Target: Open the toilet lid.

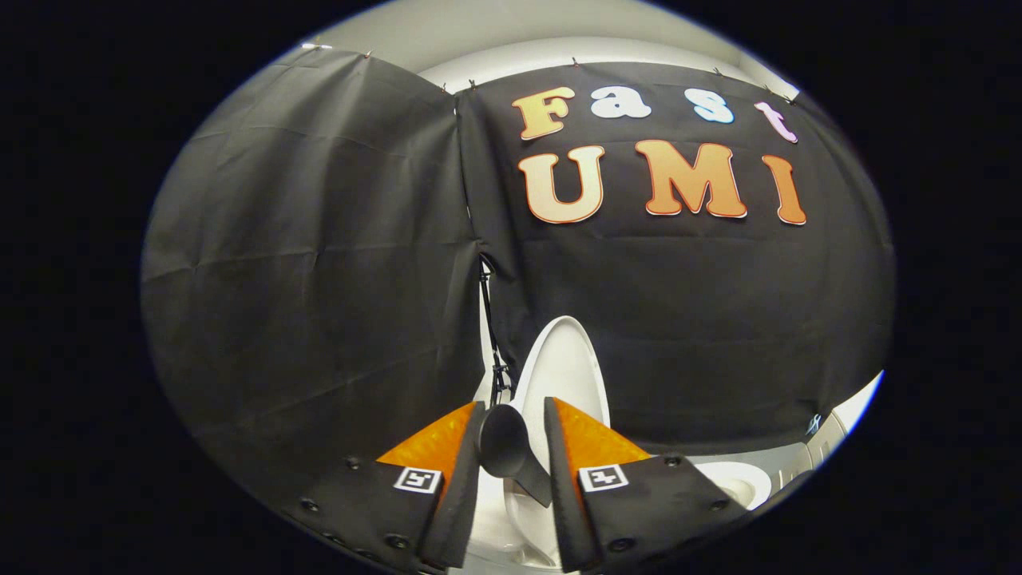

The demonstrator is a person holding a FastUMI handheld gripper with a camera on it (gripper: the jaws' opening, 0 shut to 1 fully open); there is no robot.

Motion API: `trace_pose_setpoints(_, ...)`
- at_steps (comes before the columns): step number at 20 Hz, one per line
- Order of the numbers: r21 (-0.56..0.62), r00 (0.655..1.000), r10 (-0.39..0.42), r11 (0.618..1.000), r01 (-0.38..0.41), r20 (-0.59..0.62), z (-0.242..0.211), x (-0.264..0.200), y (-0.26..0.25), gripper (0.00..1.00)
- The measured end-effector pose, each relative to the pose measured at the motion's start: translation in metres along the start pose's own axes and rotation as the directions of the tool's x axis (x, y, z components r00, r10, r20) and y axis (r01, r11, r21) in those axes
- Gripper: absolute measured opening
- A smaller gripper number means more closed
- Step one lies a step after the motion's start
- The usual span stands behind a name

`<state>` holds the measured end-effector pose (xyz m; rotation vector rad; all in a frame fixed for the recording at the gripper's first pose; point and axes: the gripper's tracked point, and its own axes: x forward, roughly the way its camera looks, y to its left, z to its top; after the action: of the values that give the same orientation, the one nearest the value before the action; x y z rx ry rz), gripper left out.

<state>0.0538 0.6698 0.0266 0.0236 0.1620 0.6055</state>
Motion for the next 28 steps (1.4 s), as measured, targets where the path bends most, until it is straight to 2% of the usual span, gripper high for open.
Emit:
trace_pose_setpoints(5, 0.027, 0.997, 0.028, 0.999, -0.030, 0.071, 0.036, -0.017, -0.018, 0.87)
trace_pose_setpoints(7, 0.037, 0.994, -0.003, 0.999, -0.001, 0.105, 0.055, -0.024, -0.045, 0.92)
trace_pose_setpoints(12, 0.062, 0.984, -0.081, 0.995, 0.072, 0.161, 0.096, -0.046, -0.131, 0.92)
trace_pose_setpoints(18, 0.016, 0.966, -0.121, 0.993, 0.120, 0.227, 0.126, -0.106, -0.233, 0.92)
trace_pose_setpoints(23, -0.061, 0.960, -0.185, 0.977, 0.202, 0.208, 0.099, -0.177, -0.310, 0.92)
trace_pose_setpoints(28, -0.066, 0.951, -0.265, 0.958, 0.278, 0.157, 0.066, -0.238, -0.368, 0.92)
